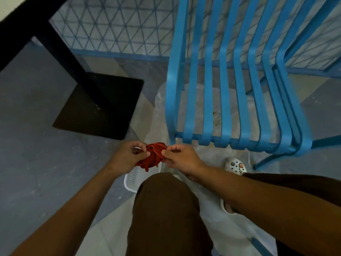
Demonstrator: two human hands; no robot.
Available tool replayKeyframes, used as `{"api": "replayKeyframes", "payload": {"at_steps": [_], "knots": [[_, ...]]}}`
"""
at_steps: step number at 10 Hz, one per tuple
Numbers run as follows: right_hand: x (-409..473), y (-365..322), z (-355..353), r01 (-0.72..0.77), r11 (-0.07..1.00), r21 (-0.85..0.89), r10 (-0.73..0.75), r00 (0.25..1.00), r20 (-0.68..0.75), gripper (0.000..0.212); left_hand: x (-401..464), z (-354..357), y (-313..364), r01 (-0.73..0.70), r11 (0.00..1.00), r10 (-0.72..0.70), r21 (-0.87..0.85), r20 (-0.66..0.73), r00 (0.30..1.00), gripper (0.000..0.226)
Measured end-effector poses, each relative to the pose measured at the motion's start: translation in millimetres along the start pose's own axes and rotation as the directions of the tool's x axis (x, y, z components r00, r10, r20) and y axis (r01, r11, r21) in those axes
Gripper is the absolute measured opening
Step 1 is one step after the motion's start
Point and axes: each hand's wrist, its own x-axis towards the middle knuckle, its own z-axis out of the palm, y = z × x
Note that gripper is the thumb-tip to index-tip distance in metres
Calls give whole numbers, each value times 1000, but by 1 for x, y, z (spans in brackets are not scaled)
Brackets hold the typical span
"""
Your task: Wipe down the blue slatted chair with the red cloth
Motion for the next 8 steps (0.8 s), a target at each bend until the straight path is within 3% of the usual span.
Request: {"api": "replayKeyframes", "payload": {"at_steps": [1,4,6,8], "knots": [[29,18,14,-63,998,-12,63,998,-16,21,16,3,-33,54,998,-55,-29,-29,998,15],[97,50,42,-263,946,191,267,964,4,35,51,13,-92,173,984,-176,-31,-124,977,29],[115,64,54,-369,904,218,368,929,44,33,65,21,-117,268,962,-271,-53,-84,959,32],[105,62,59,-426,896,125,407,901,153,31,71,23,-129,275,949,-268,153,-67,961,36]]}}
